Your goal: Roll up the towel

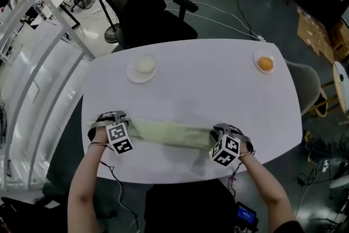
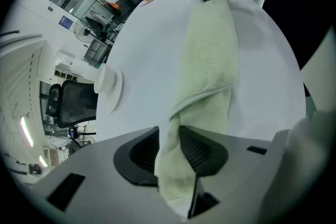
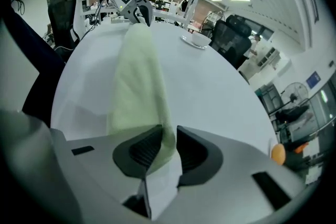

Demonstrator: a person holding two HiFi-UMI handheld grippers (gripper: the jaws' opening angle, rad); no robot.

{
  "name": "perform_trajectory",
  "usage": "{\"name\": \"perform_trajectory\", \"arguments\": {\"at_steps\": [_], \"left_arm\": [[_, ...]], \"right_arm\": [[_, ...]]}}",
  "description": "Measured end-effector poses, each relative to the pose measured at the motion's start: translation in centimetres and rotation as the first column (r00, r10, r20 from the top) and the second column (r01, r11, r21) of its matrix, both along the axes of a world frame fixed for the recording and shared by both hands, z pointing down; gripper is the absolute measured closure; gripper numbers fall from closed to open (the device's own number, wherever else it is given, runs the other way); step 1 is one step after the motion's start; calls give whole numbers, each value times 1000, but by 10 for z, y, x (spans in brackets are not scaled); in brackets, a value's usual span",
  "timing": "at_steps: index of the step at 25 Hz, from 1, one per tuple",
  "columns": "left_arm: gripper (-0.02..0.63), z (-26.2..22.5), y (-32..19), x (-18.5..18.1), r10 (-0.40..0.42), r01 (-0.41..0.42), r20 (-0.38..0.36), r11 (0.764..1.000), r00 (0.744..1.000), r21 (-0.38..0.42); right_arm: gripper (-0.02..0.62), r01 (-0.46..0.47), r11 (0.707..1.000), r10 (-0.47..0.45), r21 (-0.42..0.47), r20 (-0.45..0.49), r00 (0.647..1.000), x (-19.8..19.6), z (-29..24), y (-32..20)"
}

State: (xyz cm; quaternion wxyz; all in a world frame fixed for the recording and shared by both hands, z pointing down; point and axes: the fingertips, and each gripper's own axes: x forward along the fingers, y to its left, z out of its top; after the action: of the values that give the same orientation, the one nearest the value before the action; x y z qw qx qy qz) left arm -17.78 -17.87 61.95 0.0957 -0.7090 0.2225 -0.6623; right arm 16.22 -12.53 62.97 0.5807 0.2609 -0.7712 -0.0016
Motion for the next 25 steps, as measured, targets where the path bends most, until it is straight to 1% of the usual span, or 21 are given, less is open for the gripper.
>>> {"name": "perform_trajectory", "arguments": {"at_steps": [3, 4, 8, 10, 13, 16, 18, 21, 23, 25], "left_arm": [[403, -10, -4, -1, -7, 8, -19, 1000, 1000, 25], [389, -14, -4, -1, -8, 9, -29, 999, 1000, 31], [376, -37, 2, 5, 5, 2, -89, 997, 996, 72], [376, -46, 12, 10, 20, -10, -119, 997, 993, 80], [377, -54, 33, 21, 41, -31, -172, 998, 984, 63], [414, -58, 54, 34, 56, -47, -227, 998, 972, 41], [450, -56, 67, 42, 60, -54, -254, 998, 965, 32], [499, -46, 81, 52, 54, -52, -289, 999, 956, 14], [515, -40, 81, 56, 45, -38, -307, 999, 951, 28], [530, -40, 75, 61, 26, -8, -340, 998, 940, 54]], "right_arm": [[423, 13, 996, -11, 84, -19, 1000, 4, -12, -8], [413, 10, 994, -8, 110, -17, 1000, 5, -18, -10], [411, -16, 984, 14, 176, 12, 1000, 7, -46, -11], [413, -20, 982, 14, 186, 34, 999, 1, -57, -6], [413, -19, 983, 5, 181, 75, 997, -13, -67, 7], [427, -19, 985, -2, 172, 118, 993, -32, -73, 21], [452, -18, 987, -5, 159, 143, 990, -46, -72, 31], [472, -6, 990, -17, 140, 157, 987, -68, -65, 42], [488, 4, 991, -26, 134, 163, 986, -83, -60, 44], [508, 4, 992, -27, 130, 177, 984, -99, -55, 42]]}}
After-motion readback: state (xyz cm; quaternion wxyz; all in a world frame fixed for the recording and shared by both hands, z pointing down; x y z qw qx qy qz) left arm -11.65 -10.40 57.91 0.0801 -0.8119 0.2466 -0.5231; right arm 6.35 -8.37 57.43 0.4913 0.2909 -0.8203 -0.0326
